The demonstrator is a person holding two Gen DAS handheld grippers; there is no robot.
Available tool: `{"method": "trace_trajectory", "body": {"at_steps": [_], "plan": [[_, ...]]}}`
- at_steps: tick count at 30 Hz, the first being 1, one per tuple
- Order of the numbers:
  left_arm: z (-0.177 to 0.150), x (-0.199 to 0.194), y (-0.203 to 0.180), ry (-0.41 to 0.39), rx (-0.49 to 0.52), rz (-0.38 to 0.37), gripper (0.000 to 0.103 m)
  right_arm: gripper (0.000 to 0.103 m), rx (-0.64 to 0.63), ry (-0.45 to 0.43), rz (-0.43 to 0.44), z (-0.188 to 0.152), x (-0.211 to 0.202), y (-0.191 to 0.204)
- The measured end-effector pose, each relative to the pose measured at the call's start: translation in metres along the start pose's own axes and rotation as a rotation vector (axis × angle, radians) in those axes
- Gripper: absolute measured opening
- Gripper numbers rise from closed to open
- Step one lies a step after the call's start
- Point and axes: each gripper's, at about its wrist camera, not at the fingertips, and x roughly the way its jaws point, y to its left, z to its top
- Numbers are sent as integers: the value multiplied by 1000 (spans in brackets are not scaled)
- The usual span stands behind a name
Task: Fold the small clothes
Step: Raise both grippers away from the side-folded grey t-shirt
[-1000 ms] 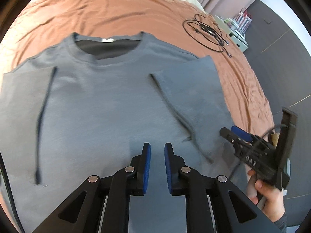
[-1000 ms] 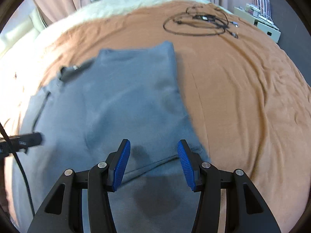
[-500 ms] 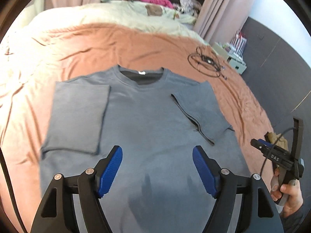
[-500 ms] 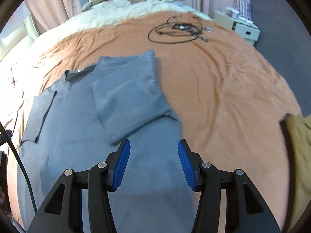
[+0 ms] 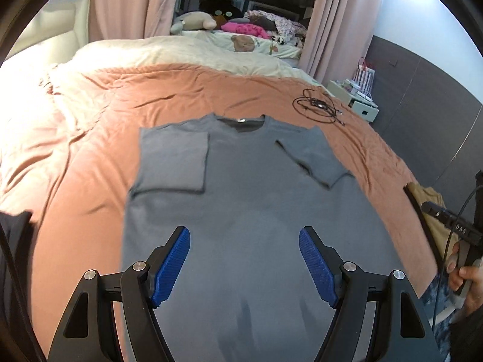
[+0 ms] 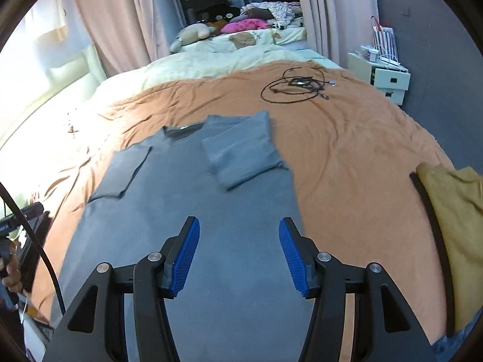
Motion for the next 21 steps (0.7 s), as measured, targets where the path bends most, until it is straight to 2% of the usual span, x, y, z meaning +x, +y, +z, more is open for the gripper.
{"method": "trace_trajectory", "body": {"at_steps": [4,6,7,8,9,10,15,21], "plan": [[-38,-29,10,-9,-24,3,77,56,-9,-24,-18,-24,-30,-3],[-55,-43,13,-27,-25,22,81,72,-3,-53,-20,-37,-47,-1],[-67,-54,14,-44,-30,34,87,85,3,-76,-15,-45,-57,0],[-74,-62,16,-57,-32,42,92,94,14,-99,-7,-54,-68,-1],[-84,-71,16,-80,-35,51,100,98,29,-108,-4,-63,-73,-3],[-95,-83,16,-111,-36,60,103,103,49,-116,-2,-72,-79,-7],[-140,-120,11,-190,-24,95,103,103,89,-148,15,-125,-107,-14],[-193,-150,5,-242,-20,118,103,103,36,-172,44,-183,-147,-15]]}}
